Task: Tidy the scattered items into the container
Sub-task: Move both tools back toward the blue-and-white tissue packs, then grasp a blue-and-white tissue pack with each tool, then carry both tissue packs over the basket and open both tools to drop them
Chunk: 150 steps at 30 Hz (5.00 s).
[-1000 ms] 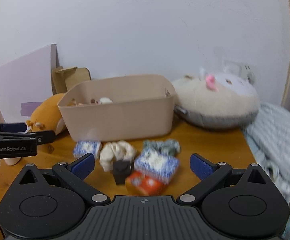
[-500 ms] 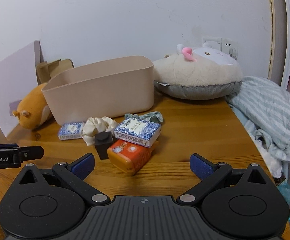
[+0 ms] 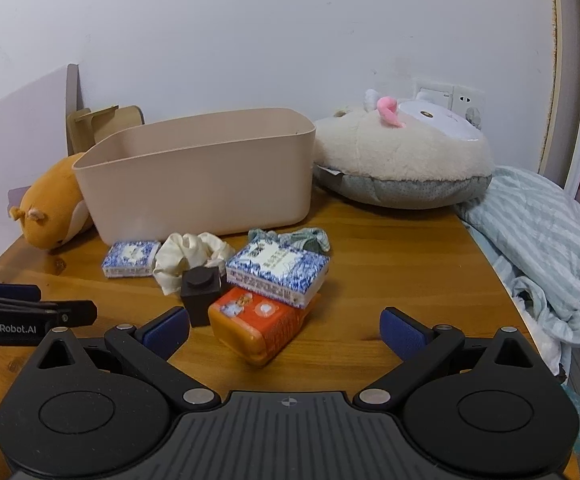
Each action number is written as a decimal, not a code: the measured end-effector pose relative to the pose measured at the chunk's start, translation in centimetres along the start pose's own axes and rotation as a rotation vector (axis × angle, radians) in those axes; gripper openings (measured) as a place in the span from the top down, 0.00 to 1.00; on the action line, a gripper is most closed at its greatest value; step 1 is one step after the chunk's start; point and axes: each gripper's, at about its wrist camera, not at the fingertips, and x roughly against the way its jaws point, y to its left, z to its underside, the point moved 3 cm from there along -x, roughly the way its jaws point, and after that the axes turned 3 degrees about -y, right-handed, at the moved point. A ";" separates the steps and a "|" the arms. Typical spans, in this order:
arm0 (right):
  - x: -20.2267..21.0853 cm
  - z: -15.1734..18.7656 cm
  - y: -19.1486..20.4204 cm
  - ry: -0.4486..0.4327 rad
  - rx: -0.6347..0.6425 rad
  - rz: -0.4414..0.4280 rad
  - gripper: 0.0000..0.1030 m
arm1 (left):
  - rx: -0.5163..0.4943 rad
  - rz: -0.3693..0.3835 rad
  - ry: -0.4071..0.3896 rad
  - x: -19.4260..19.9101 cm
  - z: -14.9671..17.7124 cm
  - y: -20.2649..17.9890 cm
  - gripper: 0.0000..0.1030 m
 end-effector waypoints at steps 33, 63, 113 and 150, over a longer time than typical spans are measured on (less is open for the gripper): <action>-7.9 -1.4 0.7 0.000 -0.021 0.113 0.11 | 0.045 -0.114 0.007 -10.4 -3.7 -0.2 0.17; -5.2 -1.9 -0.1 -0.047 -0.066 0.064 0.28 | 0.099 -0.147 -0.066 -5.8 -2.0 2.2 0.37; -12.0 -18.9 4.1 -0.118 0.034 -0.092 0.28 | 0.043 -0.248 -0.278 -5.1 -18.5 1.2 0.37; -10.7 -16.6 2.8 -0.080 0.032 -0.035 0.04 | 0.004 -0.173 -0.147 -4.5 -15.9 -0.1 0.17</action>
